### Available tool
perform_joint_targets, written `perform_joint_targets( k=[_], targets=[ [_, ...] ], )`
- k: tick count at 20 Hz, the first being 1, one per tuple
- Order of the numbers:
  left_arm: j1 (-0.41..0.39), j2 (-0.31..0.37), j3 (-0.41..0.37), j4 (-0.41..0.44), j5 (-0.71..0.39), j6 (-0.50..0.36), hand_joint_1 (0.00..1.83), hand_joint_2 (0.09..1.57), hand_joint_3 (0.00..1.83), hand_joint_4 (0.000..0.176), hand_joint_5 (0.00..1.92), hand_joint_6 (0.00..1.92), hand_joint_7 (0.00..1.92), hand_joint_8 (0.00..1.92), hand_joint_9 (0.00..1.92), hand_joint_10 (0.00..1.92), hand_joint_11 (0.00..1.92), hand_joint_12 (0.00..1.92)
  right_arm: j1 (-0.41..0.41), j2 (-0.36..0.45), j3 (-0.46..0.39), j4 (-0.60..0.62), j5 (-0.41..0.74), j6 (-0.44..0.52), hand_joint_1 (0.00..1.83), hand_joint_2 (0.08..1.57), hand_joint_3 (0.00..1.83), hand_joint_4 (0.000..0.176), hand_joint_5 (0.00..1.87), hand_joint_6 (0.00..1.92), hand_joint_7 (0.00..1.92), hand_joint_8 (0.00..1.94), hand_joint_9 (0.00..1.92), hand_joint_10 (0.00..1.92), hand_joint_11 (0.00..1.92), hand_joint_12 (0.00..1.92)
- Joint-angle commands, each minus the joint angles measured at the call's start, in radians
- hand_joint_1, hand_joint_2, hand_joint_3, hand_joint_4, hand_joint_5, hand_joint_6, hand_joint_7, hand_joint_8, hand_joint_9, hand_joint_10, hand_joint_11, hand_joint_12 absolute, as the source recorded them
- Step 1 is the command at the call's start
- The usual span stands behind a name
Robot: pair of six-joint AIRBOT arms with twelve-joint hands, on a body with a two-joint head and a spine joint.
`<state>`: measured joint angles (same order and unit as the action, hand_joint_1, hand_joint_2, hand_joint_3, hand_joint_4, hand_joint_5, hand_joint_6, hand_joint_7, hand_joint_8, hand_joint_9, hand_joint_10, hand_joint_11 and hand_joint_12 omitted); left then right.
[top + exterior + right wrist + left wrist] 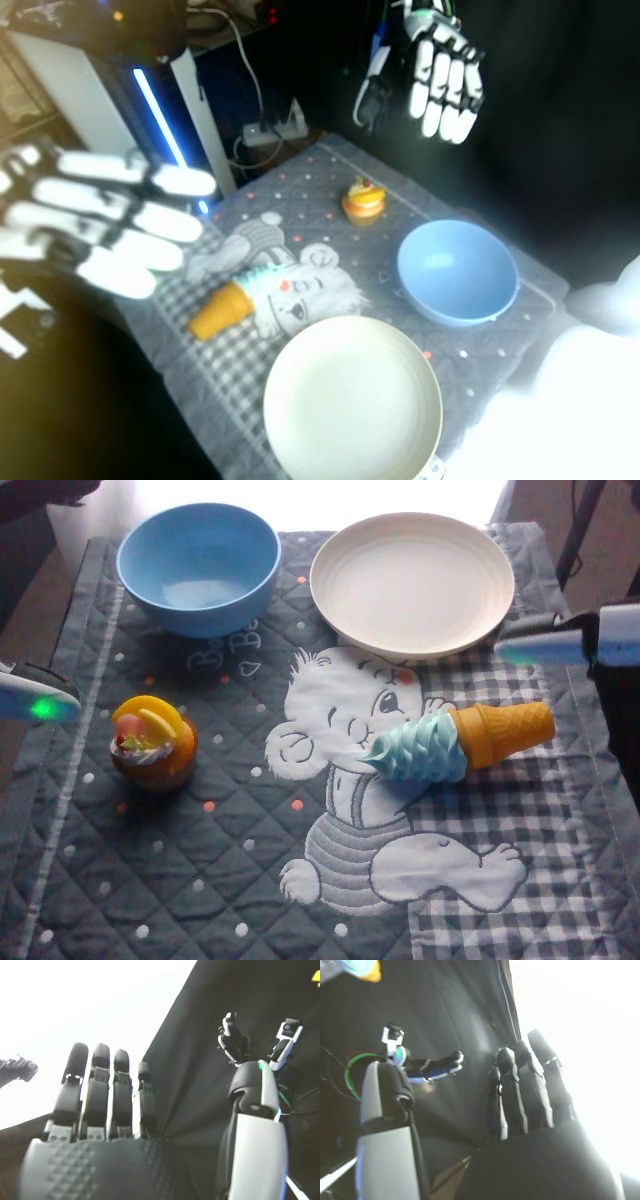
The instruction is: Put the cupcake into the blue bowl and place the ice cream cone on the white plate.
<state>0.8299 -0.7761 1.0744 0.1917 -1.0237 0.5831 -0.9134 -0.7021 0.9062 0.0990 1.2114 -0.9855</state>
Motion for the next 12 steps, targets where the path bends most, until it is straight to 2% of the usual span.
perform_joint_targets(
  k=[1, 2, 3, 4, 6, 7, 8, 9, 10, 11, 12],
  targets=[
    [-0.013, 0.002, -0.001, -0.035, -0.098, -0.010, 0.60, 0.84, 0.00, 0.099, 0.01, 0.00, 0.12, 0.00, 0.17, 0.01, 0.00, 0.46, 0.015, 0.001, 0.006, 0.010, 0.098, 0.008, 0.75, 0.70, 0.01, 0.050, 0.01, 0.00, 0.14, 0.01, 0.16, 0.02, 0.04, 0.48],
    [-0.014, 0.001, 0.000, -0.027, -0.087, -0.020, 0.58, 0.83, 0.00, 0.093, 0.01, 0.00, 0.13, 0.01, 0.17, 0.00, 0.00, 0.44, 0.015, 0.001, 0.007, 0.005, 0.083, 0.019, 0.73, 0.69, 0.00, 0.062, 0.03, 0.01, 0.15, 0.01, 0.17, 0.02, 0.05, 0.48],
    [-0.016, 0.000, 0.002, -0.017, -0.076, -0.031, 0.58, 0.83, 0.00, 0.073, 0.01, 0.00, 0.13, 0.00, 0.15, 0.00, 0.00, 0.40, 0.015, 0.001, 0.009, -0.004, 0.067, 0.034, 0.70, 0.68, 0.00, 0.059, 0.05, 0.00, 0.16, 0.00, 0.19, 0.01, 0.08, 0.46],
    [-0.017, -0.002, 0.005, -0.002, -0.061, -0.047, 0.57, 0.83, 0.00, 0.045, 0.05, 0.00, 0.15, 0.00, 0.15, 0.00, 0.00, 0.47, 0.015, 0.000, 0.009, -0.016, 0.045, 0.049, 0.75, 0.70, 0.01, 0.055, 0.07, 0.01, 0.19, 0.01, 0.18, 0.00, 0.05, 0.44],
    [-0.017, -0.002, 0.007, 0.022, -0.034, -0.064, 0.53, 0.85, 0.00, 0.051, 0.10, 0.00, 0.19, 0.00, 0.20, 0.00, 0.00, 0.68, 0.015, -0.003, 0.010, -0.033, 0.010, 0.059, 0.74, 0.70, 0.00, 0.065, 0.08, 0.01, 0.19, 0.01, 0.16, 0.00, 0.01, 0.44],
    [-0.018, -0.002, 0.007, 0.037, -0.014, -0.071, 0.62, 0.86, 0.00, 0.077, 0.06, 0.00, 0.15, 0.01, 0.14, 0.01, 0.00, 0.47, 0.015, -0.005, 0.010, -0.042, -0.010, 0.063, 0.74, 0.71, 0.01, 0.064, 0.06, 0.00, 0.18, 0.00, 0.15, 0.00, 0.00, 0.43],
    [-0.018, -0.001, 0.008, 0.051, 0.000, -0.081, 0.65, 0.86, 0.00, 0.077, 0.04, 0.00, 0.13, 0.00, 0.13, 0.01, 0.00, 0.42, 0.015, -0.006, 0.010, -0.050, -0.027, 0.067, 0.75, 0.70, 0.01, 0.067, 0.07, 0.00, 0.18, 0.00, 0.15, 0.00, 0.00, 0.43],
    [-0.018, -0.001, 0.010, 0.068, 0.013, -0.096, 0.65, 0.86, 0.00, 0.070, 0.06, 0.00, 0.19, 0.00, 0.19, 0.01, 0.00, 0.53, 0.015, -0.008, 0.011, -0.057, -0.044, 0.072, 0.74, 0.71, 0.00, 0.063, 0.06, 0.00, 0.15, 0.00, 0.13, 0.00, 0.00, 0.41],
    [-0.018, -0.001, 0.011, 0.088, 0.030, -0.115, 0.65, 0.86, 0.00, 0.060, 0.06, 0.00, 0.20, 0.00, 0.20, 0.01, 0.00, 0.55, 0.015, -0.010, 0.013, -0.066, -0.064, 0.085, 0.75, 0.71, 0.00, 0.065, 0.07, 0.00, 0.14, 0.00, 0.12, 0.00, 0.00, 0.38],
    [-0.018, -0.001, 0.013, 0.112, 0.048, -0.138, 0.64, 0.84, 0.00, 0.037, 0.08, 0.00, 0.23, 0.00, 0.24, 0.00, 0.01, 0.64, 0.014, -0.010, 0.015, -0.075, -0.081, 0.103, 0.76, 0.69, 0.00, 0.064, 0.07, 0.00, 0.14, 0.00, 0.13, 0.00, 0.00, 0.37],
    [-0.018, 0.002, 0.015, 0.160, 0.080, -0.182, 0.67, 0.82, 0.00, 0.043, 0.10, 0.00, 0.24, 0.00, 0.25, 0.00, 0.00, 0.74, 0.014, -0.010, 0.014, -0.097, -0.119, 0.104, 0.71, 0.68, 0.00, 0.054, 0.08, 0.00, 0.15, 0.00, 0.16, 0.00, 0.04, 0.33]
  ],
)
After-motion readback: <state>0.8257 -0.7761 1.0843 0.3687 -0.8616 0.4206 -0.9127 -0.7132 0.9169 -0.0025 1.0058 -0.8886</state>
